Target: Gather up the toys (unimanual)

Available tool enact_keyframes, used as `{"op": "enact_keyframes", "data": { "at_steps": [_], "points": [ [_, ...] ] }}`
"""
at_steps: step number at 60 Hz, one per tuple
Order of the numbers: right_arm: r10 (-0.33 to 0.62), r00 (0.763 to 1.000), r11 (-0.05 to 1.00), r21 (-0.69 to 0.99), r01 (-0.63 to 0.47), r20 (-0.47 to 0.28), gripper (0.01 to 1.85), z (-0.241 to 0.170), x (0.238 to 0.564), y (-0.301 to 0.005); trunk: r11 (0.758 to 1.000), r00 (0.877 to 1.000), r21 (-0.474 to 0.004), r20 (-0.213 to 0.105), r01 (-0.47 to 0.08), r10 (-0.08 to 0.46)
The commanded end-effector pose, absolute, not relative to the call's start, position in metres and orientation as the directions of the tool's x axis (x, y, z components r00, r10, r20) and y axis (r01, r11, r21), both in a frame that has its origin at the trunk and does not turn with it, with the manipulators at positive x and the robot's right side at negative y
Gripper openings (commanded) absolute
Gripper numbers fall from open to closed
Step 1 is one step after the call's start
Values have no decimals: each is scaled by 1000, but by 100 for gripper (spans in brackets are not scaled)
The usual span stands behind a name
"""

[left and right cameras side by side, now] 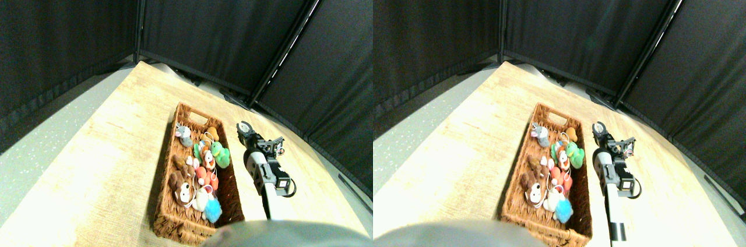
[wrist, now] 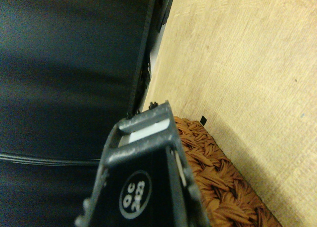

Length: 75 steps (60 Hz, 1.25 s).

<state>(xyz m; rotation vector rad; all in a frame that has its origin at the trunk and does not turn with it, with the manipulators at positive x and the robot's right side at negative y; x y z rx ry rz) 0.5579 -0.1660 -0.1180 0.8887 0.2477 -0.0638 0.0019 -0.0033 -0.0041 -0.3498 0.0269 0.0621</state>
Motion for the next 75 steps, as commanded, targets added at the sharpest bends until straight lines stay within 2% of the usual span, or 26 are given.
{"op": "enact_keyframes", "data": {
  "at_steps": [1, 9, 16, 28, 38, 50, 75],
  "points": [
    [-135, 990, 740, 662, 119, -27, 6, -125, 517, -254, 973, 1000, -231, -11, 17, -20],
    [-159, 987, 769, 624, 134, -15, 6, -126, 507, -266, 976, 999, -217, -7, 30, -32],
    [-180, 984, 740, 658, 141, -9, 6, -130, 501, -273, 977, 999, -209, -7, 34, -36],
    [-172, 985, 759, 641, 120, 19, 6, -125, 495, -266, 978, 999, -206, -8, 35, -37],
    [-160, 987, 781, 611, 130, -5, 6, -122, 491, -262, 978, 999, -205, -10, 34, -37],
    [-196, 981, 773, 614, 160, -8, 6, -132, 476, -263, 978, 999, -205, -10, 34, -37],
    [-187, 982, 775, 612, 158, -16, 6, -133, 480, -266, 980, 999, -197, -17, 34, -38]
  ]
}}
